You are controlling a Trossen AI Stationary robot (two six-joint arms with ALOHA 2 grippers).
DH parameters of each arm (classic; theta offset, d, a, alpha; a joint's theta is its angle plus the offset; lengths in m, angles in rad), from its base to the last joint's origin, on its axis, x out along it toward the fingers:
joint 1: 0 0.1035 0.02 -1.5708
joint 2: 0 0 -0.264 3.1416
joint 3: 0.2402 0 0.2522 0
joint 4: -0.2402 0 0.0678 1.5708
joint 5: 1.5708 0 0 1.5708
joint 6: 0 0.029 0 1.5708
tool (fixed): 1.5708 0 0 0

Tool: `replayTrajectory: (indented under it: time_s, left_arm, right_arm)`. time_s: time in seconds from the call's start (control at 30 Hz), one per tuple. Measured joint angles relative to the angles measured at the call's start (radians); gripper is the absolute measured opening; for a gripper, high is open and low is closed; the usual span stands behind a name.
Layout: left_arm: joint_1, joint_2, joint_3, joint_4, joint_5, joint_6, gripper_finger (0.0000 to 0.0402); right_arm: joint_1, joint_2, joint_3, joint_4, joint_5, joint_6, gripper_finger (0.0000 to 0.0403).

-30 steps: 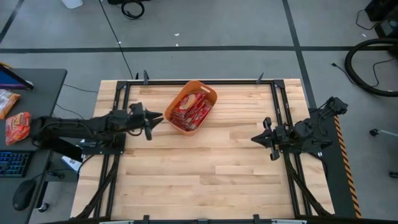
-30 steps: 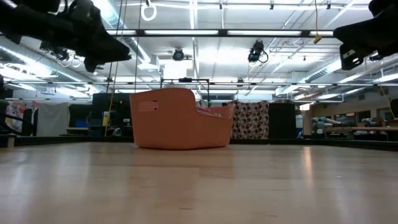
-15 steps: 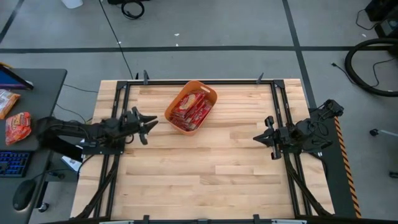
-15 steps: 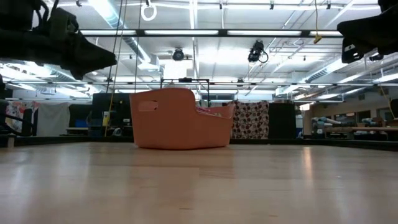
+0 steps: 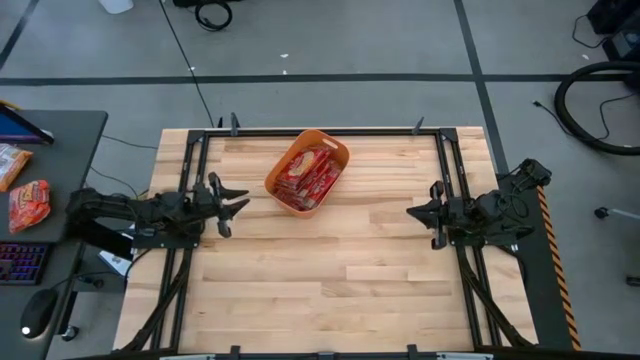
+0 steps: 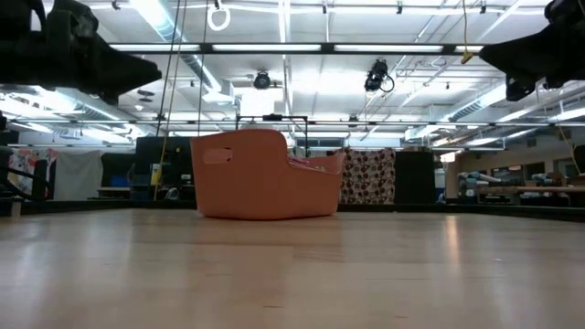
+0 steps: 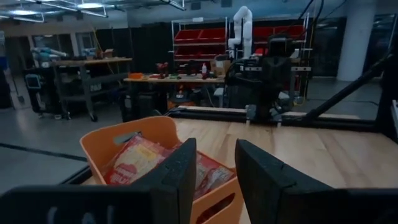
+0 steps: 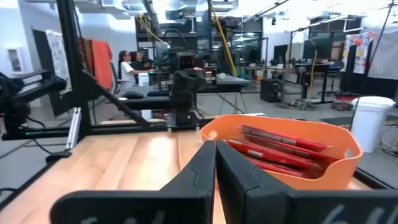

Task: Sort popcorn bags into baskets
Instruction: Return to Home Position

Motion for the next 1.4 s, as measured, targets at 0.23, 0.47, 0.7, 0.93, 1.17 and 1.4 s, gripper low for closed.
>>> replayTrajectory:
  time_s: [0.23, 0.47, 0.7, 0.93, 1.17, 1.4]
  left_arm:
    - [0.000, 0.009, 0.000, -0.018, 0.001, -0.108, 0.0116]
    - [0.000, 0.009, -0.001, -0.017, 0.001, -0.110, 0.0117]
    - [0.000, 0.009, -0.001, -0.016, 0.001, -0.110, 0.0117]
    - [0.000, 0.010, -0.001, -0.016, 0.001, -0.110, 0.0117]
    - [0.000, 0.010, -0.001, -0.016, 0.001, -0.110, 0.0117]
    - [0.000, 0.010, -0.002, -0.016, 0.001, -0.110, 0.0117]
  right_arm:
    - [0.000, 0.000, 0.000, 0.000, -0.004, -0.005, 0.0024]
    - [0.000, 0.000, 0.000, 0.000, -0.006, -0.005, 0.0024]
    - [0.000, 0.000, 0.000, 0.000, -0.006, -0.005, 0.0024]
    - [0.000, 0.000, 0.000, 0.000, -0.006, -0.005, 0.0025]
    - [0.000, 0.000, 0.000, 0.000, -0.007, -0.005, 0.0024]
    - [0.000, 0.000, 0.000, 0.000, -0.007, -0.005, 0.0024]
